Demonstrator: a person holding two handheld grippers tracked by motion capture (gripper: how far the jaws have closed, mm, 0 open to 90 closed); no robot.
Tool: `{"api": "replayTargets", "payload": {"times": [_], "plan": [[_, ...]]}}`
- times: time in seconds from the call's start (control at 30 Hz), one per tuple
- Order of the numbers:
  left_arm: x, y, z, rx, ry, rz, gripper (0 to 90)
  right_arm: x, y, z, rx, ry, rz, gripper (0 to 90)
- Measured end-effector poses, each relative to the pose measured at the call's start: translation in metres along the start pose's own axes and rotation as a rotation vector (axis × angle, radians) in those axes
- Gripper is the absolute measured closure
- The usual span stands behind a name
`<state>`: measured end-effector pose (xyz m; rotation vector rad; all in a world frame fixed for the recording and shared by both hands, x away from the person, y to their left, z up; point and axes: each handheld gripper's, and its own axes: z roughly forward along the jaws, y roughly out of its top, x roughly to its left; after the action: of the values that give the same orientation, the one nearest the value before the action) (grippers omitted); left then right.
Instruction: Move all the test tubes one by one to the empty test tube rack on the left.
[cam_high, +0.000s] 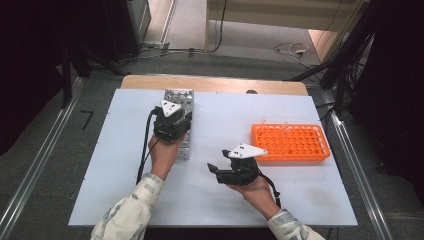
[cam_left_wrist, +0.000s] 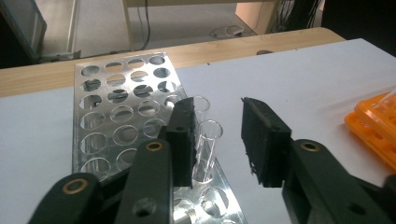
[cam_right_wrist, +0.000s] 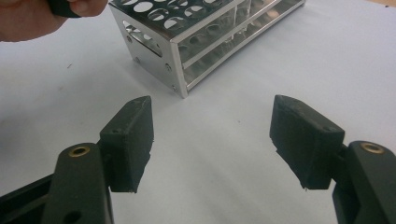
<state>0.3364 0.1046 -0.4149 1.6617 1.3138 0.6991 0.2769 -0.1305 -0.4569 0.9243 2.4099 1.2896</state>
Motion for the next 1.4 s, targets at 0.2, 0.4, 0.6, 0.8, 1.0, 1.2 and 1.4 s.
{"api": "replayTargets", "payload": {"times": [0.2, 0.4, 0.6, 0.8, 1.0, 1.2, 1.4], "plan": [[0.001, -0.004, -0.009, -0.015, -0.022, -0.033, 54.1, -0.001, 0.000, -0.001, -0.002, -0.005, 0.006, 29.0], [0.002, -0.011, -0.021, -0.013, -0.046, -0.058, 38.9, -0.002, 0.000, -0.003, -0.005, -0.014, 0.006, 29.0], [0.003, -0.019, -0.032, -0.024, -0.053, -0.079, 30.6, -0.004, 0.000, -0.004, -0.008, -0.021, 0.005, 29.0], [0.002, -0.023, -0.040, -0.020, -0.064, -0.078, 26.7, -0.006, 0.000, -0.005, -0.009, -0.026, 0.008, 28.9], [0.001, -0.029, -0.048, -0.026, -0.065, -0.067, 26.4, -0.008, 0.000, -0.008, -0.015, -0.033, 0.012, 28.9], [0.007, -0.035, -0.053, -0.020, -0.041, -0.068, 24.6, -0.013, -0.001, -0.012, -0.022, -0.047, 0.016, 29.0], [0.013, -0.044, -0.055, -0.011, -0.018, -0.076, 22.6, -0.016, -0.001, -0.016, -0.026, -0.064, 0.010, 28.9]]}}
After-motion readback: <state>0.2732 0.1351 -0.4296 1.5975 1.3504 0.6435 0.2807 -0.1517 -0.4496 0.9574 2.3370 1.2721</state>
